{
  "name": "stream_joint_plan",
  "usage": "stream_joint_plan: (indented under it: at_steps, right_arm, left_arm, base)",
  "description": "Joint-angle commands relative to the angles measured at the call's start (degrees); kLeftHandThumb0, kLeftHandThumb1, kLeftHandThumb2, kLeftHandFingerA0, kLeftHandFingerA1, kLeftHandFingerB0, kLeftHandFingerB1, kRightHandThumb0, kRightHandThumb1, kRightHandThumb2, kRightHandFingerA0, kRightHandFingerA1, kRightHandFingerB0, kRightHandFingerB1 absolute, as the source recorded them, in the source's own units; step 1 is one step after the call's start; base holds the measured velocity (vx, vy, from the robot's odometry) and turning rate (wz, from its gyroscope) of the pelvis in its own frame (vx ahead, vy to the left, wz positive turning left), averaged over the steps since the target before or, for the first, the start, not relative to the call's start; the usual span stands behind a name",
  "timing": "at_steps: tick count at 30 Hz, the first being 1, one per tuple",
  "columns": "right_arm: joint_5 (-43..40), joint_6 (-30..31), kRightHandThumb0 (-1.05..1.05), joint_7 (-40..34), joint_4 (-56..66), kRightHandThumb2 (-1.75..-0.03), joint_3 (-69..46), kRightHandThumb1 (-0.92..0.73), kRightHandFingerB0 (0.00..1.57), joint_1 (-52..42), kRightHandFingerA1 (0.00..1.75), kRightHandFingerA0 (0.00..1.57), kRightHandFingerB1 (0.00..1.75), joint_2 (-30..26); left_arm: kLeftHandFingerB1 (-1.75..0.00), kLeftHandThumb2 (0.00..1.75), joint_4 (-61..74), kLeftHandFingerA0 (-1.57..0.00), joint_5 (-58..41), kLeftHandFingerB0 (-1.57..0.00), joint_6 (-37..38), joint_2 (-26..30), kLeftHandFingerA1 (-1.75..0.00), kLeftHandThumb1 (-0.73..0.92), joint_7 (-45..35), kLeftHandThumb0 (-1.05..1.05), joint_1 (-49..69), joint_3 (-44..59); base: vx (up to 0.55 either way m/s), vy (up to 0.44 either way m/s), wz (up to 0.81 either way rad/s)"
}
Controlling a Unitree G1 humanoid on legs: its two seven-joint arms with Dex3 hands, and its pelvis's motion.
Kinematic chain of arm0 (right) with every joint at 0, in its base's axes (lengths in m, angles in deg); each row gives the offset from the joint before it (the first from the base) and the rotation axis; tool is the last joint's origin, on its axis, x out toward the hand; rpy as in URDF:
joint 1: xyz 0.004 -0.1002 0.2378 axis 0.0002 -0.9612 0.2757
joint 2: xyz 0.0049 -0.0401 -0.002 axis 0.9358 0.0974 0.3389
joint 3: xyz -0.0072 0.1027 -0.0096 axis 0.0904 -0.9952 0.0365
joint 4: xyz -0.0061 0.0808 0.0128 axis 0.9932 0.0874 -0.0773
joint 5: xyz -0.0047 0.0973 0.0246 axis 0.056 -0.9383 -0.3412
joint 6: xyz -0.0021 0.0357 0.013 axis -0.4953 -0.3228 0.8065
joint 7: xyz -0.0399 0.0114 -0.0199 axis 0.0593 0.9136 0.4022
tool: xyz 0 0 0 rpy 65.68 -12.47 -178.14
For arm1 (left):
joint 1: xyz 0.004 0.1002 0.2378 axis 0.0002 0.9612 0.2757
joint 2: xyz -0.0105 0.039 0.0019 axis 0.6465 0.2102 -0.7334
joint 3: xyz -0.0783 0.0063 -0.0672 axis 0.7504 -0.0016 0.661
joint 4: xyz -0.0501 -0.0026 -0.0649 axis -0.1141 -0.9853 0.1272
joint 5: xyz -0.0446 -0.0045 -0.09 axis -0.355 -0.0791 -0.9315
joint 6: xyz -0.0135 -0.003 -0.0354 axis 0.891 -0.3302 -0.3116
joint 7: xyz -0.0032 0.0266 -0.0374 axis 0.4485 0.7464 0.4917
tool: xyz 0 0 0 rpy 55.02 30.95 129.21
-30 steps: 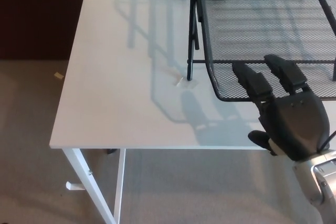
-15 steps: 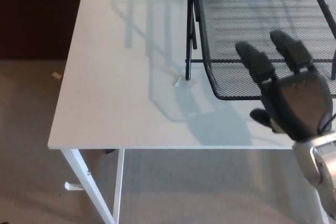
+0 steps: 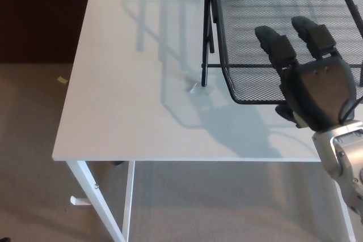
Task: The robot walk towards a table in front and then pushes a layer of a file tray back to its original position using its right hand
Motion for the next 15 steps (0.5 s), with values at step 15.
stream_joint_plan:
  at_steps: [15]
  right_arm:
    - [-3.1,0.37,-0.56,-3.74,3.41,-0.72,2.7,-0.37,0.08,-0.22,0.22,0.06,0.2,-2.31]
  left_arm:
    - [-0.44,0.65,-0.66,-0.51,0.51,-0.45,-0.62,1.66,-0.49,0.46,-0.37,-0.32,-0.53,-0.52]
  base:
    - [0.0,0.0,0.0]
